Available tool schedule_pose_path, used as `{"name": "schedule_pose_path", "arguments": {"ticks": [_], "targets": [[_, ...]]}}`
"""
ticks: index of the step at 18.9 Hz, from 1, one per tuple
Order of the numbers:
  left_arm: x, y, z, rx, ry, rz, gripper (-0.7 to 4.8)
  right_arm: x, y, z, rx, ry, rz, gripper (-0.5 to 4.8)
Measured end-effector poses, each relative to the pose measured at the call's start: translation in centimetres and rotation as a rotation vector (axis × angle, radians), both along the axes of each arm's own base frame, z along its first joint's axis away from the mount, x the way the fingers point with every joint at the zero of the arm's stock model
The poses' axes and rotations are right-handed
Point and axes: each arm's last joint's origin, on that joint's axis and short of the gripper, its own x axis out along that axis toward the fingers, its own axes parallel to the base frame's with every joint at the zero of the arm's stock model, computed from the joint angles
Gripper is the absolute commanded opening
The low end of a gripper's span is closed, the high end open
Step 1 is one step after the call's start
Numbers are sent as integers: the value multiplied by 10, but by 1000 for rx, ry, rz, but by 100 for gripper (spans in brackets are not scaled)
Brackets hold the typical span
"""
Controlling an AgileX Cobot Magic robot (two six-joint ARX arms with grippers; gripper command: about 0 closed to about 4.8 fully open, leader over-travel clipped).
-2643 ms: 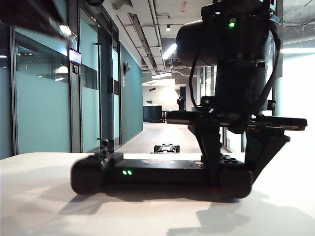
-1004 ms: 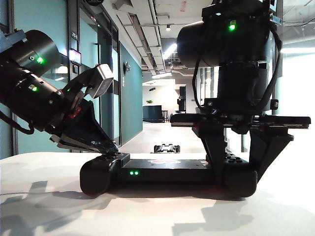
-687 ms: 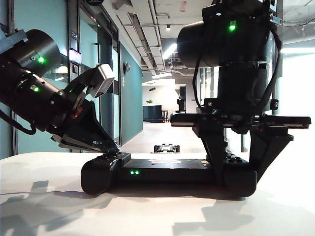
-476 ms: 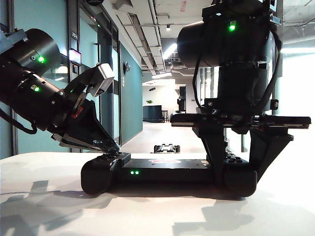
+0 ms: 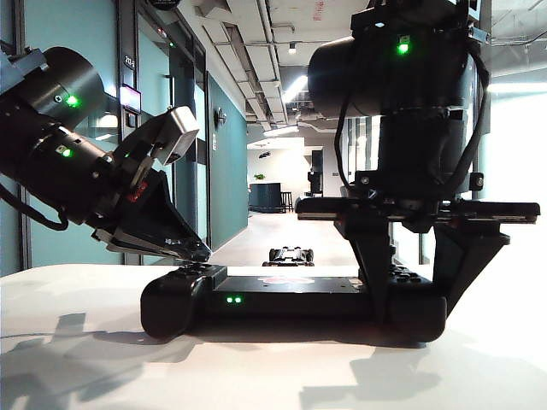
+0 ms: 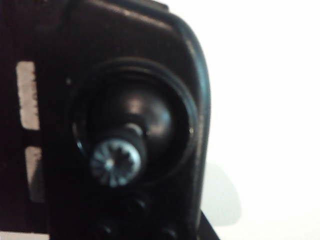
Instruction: Push the left joystick on the remote control sitting on the white table forward to make the robot dog walk in a straight line until it approaches the door.
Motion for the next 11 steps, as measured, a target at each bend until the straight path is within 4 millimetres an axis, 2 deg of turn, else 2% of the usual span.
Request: {"name": "schedule_pose_path", "arguments": {"ticks": [11], "targets": [[1,-1,-2,-7,-2,-3,-5,0,0,0,1,1,1,115]]}}
